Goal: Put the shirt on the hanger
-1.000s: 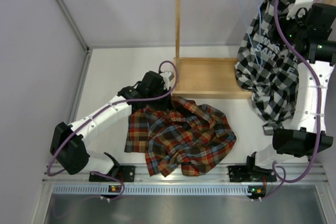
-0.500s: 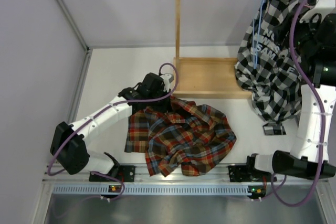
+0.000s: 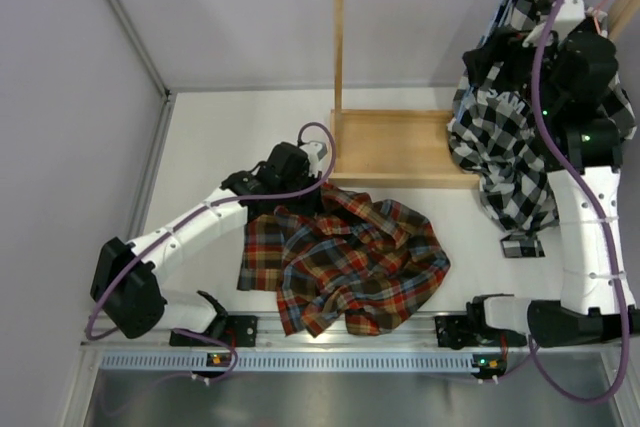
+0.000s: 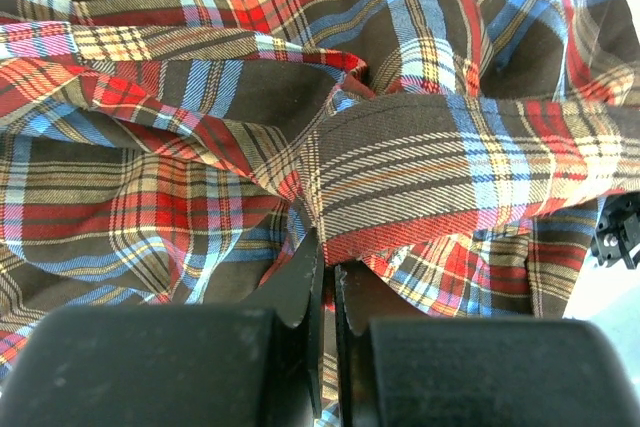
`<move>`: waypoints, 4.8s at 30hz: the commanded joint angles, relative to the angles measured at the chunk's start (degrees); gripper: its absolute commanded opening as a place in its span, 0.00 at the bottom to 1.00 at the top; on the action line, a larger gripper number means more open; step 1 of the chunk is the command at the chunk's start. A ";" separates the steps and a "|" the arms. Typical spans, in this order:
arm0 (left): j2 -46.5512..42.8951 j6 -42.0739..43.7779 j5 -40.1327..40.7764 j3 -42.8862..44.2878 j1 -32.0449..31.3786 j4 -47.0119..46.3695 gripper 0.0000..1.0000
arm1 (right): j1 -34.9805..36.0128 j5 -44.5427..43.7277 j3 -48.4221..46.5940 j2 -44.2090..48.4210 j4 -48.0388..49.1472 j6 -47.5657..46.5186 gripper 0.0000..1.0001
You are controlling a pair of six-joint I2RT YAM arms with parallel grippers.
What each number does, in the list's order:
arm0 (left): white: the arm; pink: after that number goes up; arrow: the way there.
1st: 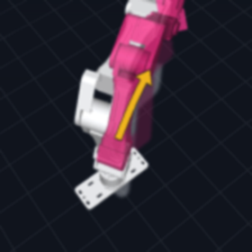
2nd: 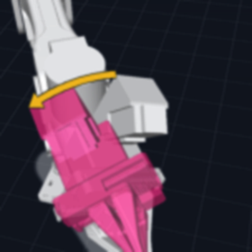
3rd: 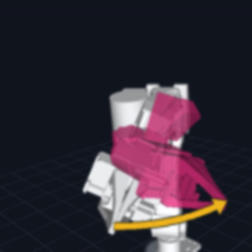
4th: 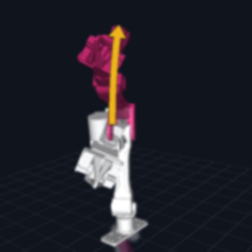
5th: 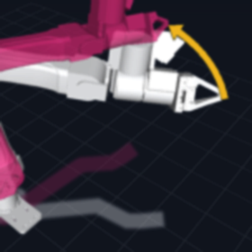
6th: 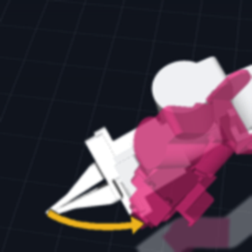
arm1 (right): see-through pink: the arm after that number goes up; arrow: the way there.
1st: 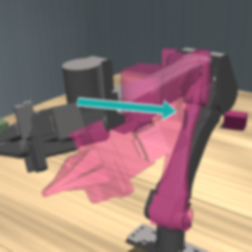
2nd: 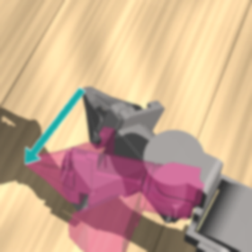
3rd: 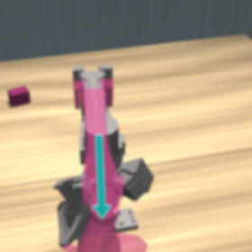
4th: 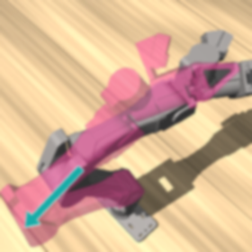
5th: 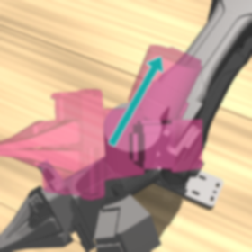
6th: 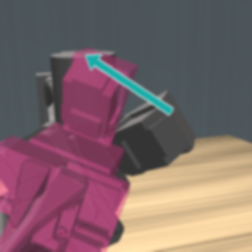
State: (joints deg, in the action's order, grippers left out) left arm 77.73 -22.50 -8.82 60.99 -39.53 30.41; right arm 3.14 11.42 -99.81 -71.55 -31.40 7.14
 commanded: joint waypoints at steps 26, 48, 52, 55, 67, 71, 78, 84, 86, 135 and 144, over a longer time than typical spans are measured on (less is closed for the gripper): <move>-1.00 -1.41 -0.23 -2.37 0.15 -5.45 0.00 | 7.15 -25.75 -1.53 -5.44 -6.66 -2.74 0.17; -0.48 -1.23 -0.23 -2.02 0.15 -5.45 0.00 | 5.39 -25.22 1.11 -2.63 -6.22 -3.62 0.00; -0.39 -1.23 -0.76 -2.02 0.15 -5.45 0.00 | 5.48 -25.57 1.28 -1.84 -5.08 -3.97 0.00; -0.39 -1.14 -1.02 -1.93 0.15 -5.45 0.00 | 5.39 -26.01 1.98 -0.62 -3.24 -4.76 0.00; -1.27 -1.05 -1.20 -1.32 0.15 -5.45 0.00 | 4.95 -20.74 -0.82 1.85 1.34 -9.07 0.00; -0.83 -0.88 -2.78 -0.79 0.15 -5.45 0.00 | 5.04 -17.40 -2.23 2.03 1.51 -9.95 0.00; -1.00 -0.88 -2.96 0.00 0.15 -5.54 0.00 | 5.04 -15.38 -3.11 1.76 1.95 -10.91 0.00; -2.32 -2.02 0.89 0.09 0.15 -5.54 0.00 | 4.95 -6.26 -0.83 4.66 1.52 -11.27 0.00; -2.59 -2.55 3.01 0.62 0.15 -5.54 0.00 | 5.04 -4.05 1.89 7.55 1.25 -11.18 0.00; 6.39 9.48 -18.54 22.66 -1.85 8.76 0.00 | 29.82 15.11 43.38 22.25 4.49 -13.63 0.00; -3.98 14.15 19.66 28.22 -7.23 16.78 0.00 | 29.21 32.43 47.77 20.21 19.32 -16.81 0.00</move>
State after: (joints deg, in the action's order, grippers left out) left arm 78.83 -11.35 -7.66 86.76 -47.33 44.69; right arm 31.86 35.48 -53.43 -52.58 -25.85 -7.81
